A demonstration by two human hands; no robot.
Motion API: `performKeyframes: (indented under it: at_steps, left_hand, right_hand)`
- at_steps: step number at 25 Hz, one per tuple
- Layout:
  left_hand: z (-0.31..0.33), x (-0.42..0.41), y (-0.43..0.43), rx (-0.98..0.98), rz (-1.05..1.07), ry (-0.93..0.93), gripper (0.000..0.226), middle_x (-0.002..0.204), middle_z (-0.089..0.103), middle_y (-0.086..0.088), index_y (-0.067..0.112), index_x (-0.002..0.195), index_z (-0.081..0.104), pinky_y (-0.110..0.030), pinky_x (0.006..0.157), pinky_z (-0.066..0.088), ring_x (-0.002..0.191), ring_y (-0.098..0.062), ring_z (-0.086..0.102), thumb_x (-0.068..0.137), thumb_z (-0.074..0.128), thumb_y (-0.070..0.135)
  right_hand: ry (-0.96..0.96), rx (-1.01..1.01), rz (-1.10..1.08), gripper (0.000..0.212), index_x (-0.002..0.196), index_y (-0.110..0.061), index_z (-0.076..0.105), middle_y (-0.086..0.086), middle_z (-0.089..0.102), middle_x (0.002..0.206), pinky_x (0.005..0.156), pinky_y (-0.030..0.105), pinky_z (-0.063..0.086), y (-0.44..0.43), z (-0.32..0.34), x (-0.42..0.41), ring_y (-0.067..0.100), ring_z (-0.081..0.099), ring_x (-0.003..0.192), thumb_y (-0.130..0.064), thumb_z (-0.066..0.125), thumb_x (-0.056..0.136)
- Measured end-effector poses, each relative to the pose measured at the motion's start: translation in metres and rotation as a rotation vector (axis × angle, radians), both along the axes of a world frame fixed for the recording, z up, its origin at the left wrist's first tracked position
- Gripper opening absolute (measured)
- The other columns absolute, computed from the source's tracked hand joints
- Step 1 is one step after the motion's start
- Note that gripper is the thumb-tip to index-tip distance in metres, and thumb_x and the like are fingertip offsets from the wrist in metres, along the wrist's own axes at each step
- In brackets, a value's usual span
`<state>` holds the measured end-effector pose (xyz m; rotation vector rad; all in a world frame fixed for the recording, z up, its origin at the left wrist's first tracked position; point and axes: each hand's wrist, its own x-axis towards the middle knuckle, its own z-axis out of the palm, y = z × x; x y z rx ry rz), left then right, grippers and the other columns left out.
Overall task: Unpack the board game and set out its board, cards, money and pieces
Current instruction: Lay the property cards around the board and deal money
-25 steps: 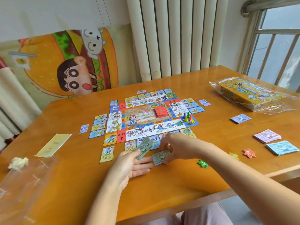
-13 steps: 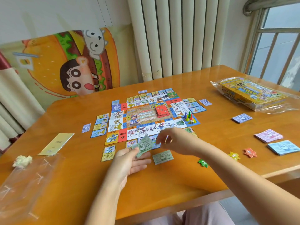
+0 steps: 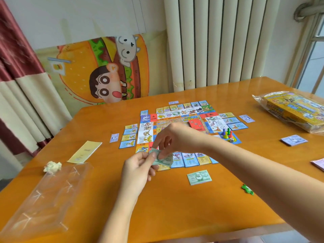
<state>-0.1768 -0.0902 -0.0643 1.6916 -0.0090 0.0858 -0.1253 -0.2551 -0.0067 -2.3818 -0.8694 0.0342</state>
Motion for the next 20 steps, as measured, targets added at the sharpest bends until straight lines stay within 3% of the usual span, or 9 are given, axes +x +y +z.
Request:
performKeyframes:
  at_steps: [5,7,9,12,15,18,20]
  left_hand:
    - [0.007,0.021,0.017,-0.191,-0.020,-0.014,0.009,0.056,0.048,0.002,0.010,0.085,0.067,-0.017,0.043,0.035,0.050,-0.007,0.042,0.086,0.064,0.019]
    - [0.008,0.036,0.023,-0.221,-0.005,0.001,0.010,0.054,0.043,0.004,0.014,0.077,0.066,-0.018,0.048,0.036,0.050,-0.008,0.039,0.087,0.064,0.016]
    - [0.007,0.055,0.031,-0.245,0.054,0.025,0.022,0.053,0.038,0.005,0.015,0.067,0.061,-0.022,0.054,0.034,0.049,-0.008,0.038,0.089,0.062,0.016]
    - [0.009,0.080,0.045,-0.297,0.137,0.063,0.023,0.052,0.035,0.005,0.011,0.068,0.058,-0.025,0.057,0.031,0.044,-0.005,0.037,0.090,0.062,0.015]
    - [0.013,0.107,0.062,-0.352,0.267,0.111,0.017,0.056,0.041,0.002,0.010,0.072,0.060,-0.024,0.056,0.034,0.044,-0.005,0.040,0.089,0.063,0.011]
    - [0.014,0.140,0.086,-0.588,0.450,0.161,0.011,0.078,0.057,-0.008,0.007,0.083,0.058,-0.022,0.056,0.044,0.065,-0.014,0.055,0.093,0.056,0.009]
    - [0.011,0.156,0.099,-0.754,0.554,0.188,0.009,0.099,0.057,-0.014,0.003,0.100,0.054,-0.030,0.075,0.053,0.091,-0.024,0.060,0.096,0.052,0.011]
  right_hand:
    - [0.167,0.178,-0.102,0.020,0.085,-0.011,0.072,0.002,0.070,0.075,0.060,0.014,0.049,0.023,0.012,0.032,0.008,0.062,0.065,-0.013,0.084,0.069]
    - [0.218,0.232,-0.120,0.020,0.086,-0.009,0.070,0.008,0.070,0.076,0.062,0.019,0.051,0.031,0.014,0.048,0.013,0.063,0.066,-0.011,0.083,0.071]
    - [0.235,0.240,-0.132,0.023,0.092,-0.008,0.070,0.008,0.068,0.073,0.064,0.027,0.050,0.042,0.014,0.066,0.016,0.062,0.064,-0.011,0.082,0.073]
    - [0.265,0.235,-0.092,0.032,0.108,-0.007,0.069,0.004,0.063,0.070,0.057,0.019,0.050,0.059,0.014,0.091,0.014,0.059,0.059,-0.006,0.077,0.077]
    - [0.337,0.277,-0.076,0.036,0.117,-0.005,0.064,0.010,0.062,0.080,0.062,0.019,0.057,0.076,0.014,0.119,0.013,0.063,0.060,0.003,0.069,0.082]
    - [0.365,0.317,-0.162,0.024,0.110,0.006,0.065,0.018,0.069,0.093,0.058,0.015,0.055,0.095,0.015,0.156,0.008,0.066,0.055,0.002,0.064,0.087]
    - [0.400,0.268,-0.206,0.020,0.105,0.008,0.066,0.017,0.070,0.090,0.054,0.012,0.053,0.109,0.012,0.178,0.001,0.063,0.048,-0.003,0.064,0.088]
